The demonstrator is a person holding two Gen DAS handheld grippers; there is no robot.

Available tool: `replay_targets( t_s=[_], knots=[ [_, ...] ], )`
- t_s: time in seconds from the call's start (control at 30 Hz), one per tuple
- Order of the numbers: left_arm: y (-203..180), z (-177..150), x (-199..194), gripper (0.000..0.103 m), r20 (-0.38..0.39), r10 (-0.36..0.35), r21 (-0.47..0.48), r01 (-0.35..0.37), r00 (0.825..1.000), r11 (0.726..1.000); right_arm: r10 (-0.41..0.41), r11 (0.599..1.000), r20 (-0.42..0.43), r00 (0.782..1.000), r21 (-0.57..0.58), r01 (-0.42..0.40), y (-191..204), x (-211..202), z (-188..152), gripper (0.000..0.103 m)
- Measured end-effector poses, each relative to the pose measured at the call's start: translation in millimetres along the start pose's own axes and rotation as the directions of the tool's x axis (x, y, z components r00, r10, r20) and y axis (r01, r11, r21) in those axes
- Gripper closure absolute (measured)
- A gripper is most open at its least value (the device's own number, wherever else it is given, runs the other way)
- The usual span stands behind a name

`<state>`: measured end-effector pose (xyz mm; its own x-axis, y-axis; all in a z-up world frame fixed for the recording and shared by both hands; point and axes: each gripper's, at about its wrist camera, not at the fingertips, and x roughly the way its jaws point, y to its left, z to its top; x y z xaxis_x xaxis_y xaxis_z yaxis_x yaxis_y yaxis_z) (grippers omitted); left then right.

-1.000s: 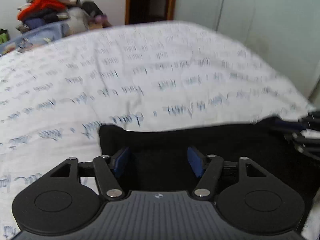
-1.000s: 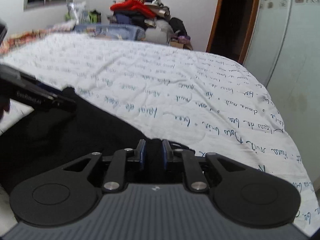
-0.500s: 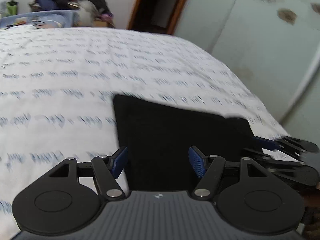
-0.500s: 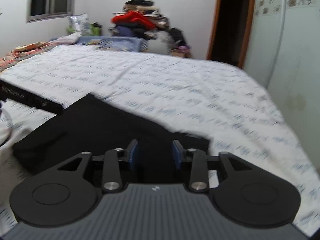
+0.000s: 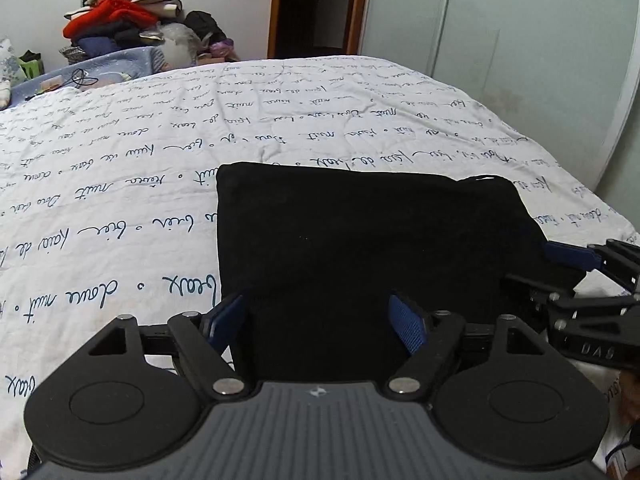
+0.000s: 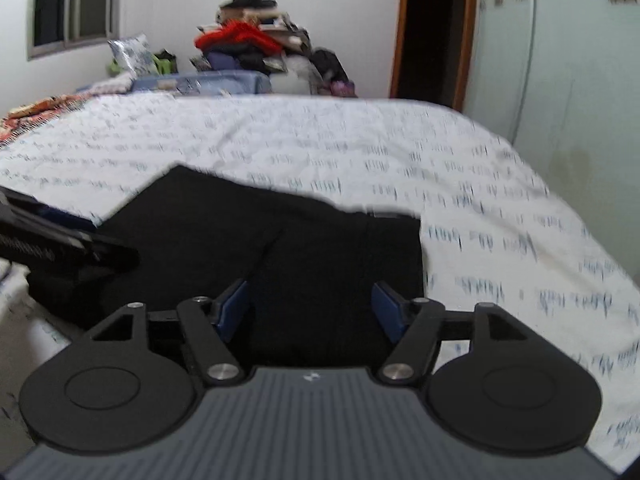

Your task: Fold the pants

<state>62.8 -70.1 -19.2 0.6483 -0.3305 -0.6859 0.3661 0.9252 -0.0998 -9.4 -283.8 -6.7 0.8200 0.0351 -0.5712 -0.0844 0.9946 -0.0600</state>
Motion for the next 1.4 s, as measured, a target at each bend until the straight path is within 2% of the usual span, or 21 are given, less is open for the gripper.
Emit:
replay_targets(
  t_s=[0.23,0.33,0.37,0.5,0.7,1.1,1.3,1.4],
  knots=[
    [-4,-3,-4,0.019,-0.005,0.058,-0.019,-0.058,0.998,0.998,-0.049,0.999,0.018,0.999,-0.003,0.049,1,-6,-8,0.02],
    [-5,-4,-9,0.019,-0.013,0.062,-0.04,-0.062,0.998,0.997,-0.064,0.998,0.041,0.997,-0.001,0.064,4,-22,-8,0.002],
    [-5,-4,-11,0.019,-0.014,0.063,-0.046,-0.063,0.998,0.997,-0.069,0.998,0.049,0.996,-0.002,0.07,7,-28,-8,0.0],
    [-8,-8,-20,0.019,-0.019,0.074,-0.065,-0.075,0.997,0.995,-0.08,0.997,0.055,0.995,0.0,0.08,19,-50,-13,0.0],
    [-15,-15,-32,0.019,-0.023,0.098,-0.047,-0.099,0.995,0.994,-0.04,0.997,0.019,0.999,0.066,0.039,36,-69,-24,0.0],
    [-11,-17,-36,0.019,-0.027,0.11,-0.061,-0.112,0.994,0.992,-0.052,0.998,-0.024,0.998,0.028,0.052,50,-67,-31,0.0],
    [-9,-15,-39,0.019,-0.011,0.164,-0.051,-0.164,0.986,0.985,-0.053,0.998,-0.028,0.998,0.011,0.054,51,-67,-32,0.0],
    [-7,-15,-41,0.012,-0.003,0.19,-0.045,-0.189,0.982,0.981,-0.055,0.998,-0.027,0.998,-0.003,0.055,53,-68,-33,0.0]
  ],
)
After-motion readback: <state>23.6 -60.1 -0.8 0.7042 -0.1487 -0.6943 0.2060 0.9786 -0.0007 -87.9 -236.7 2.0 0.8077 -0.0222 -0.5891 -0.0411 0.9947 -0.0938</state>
